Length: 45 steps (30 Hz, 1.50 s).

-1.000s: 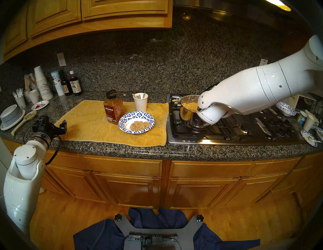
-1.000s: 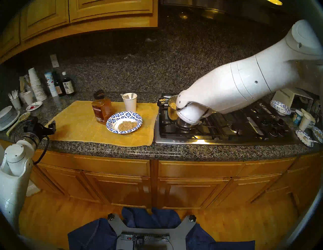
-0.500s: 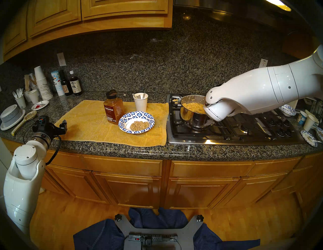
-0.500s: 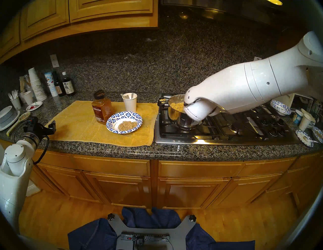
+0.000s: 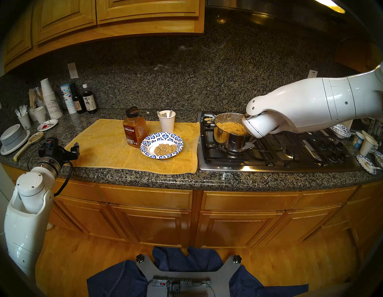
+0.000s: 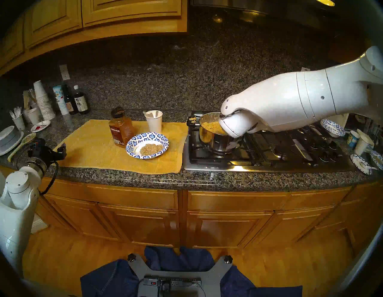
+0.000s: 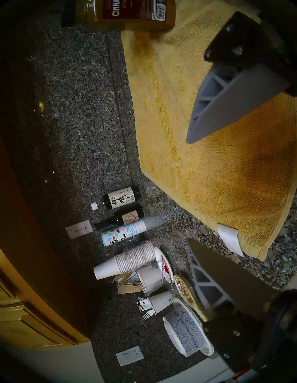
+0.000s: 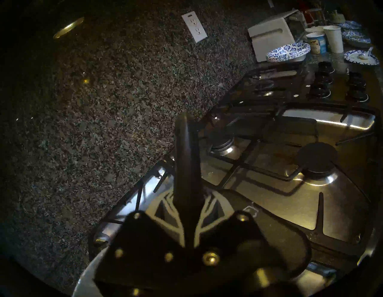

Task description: Scoop oatmeal into bowl, add cinnamon, and put a spoon inside bowl

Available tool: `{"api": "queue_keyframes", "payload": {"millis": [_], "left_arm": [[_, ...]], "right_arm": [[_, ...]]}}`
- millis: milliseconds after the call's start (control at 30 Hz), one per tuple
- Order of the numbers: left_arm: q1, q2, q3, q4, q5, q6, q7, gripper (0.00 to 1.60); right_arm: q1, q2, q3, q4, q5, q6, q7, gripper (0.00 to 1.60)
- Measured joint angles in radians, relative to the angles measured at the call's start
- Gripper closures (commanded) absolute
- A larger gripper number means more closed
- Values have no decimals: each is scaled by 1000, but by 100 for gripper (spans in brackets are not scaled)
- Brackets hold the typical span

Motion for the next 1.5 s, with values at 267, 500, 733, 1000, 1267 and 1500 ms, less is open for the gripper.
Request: {"api": "queue_keyframes", "payload": {"millis": [267, 500, 733, 1000, 1267, 1500], "left_arm": [[0, 0, 0, 0, 0, 0, 0, 0], [0, 0, 0, 0, 0, 0, 0, 0], [0, 0, 0, 0, 0, 0, 0, 0], [0, 0, 0, 0, 0, 0, 0, 0], [0, 0, 0, 0, 0, 0, 0, 0], [0, 0, 0, 0, 0, 0, 0, 0]], "right_arm": [[-31, 32, 66, 17, 1, 0, 5, 160], [-60, 69, 127, 25, 1, 0, 8, 160], [-92, 115, 191, 27, 2, 0, 8, 160], [-125, 166, 246, 27, 2, 0, 8, 160], [-143, 209, 286, 26, 2, 1, 9, 160], [-149, 233, 325, 27, 1, 1, 15, 160]]}}
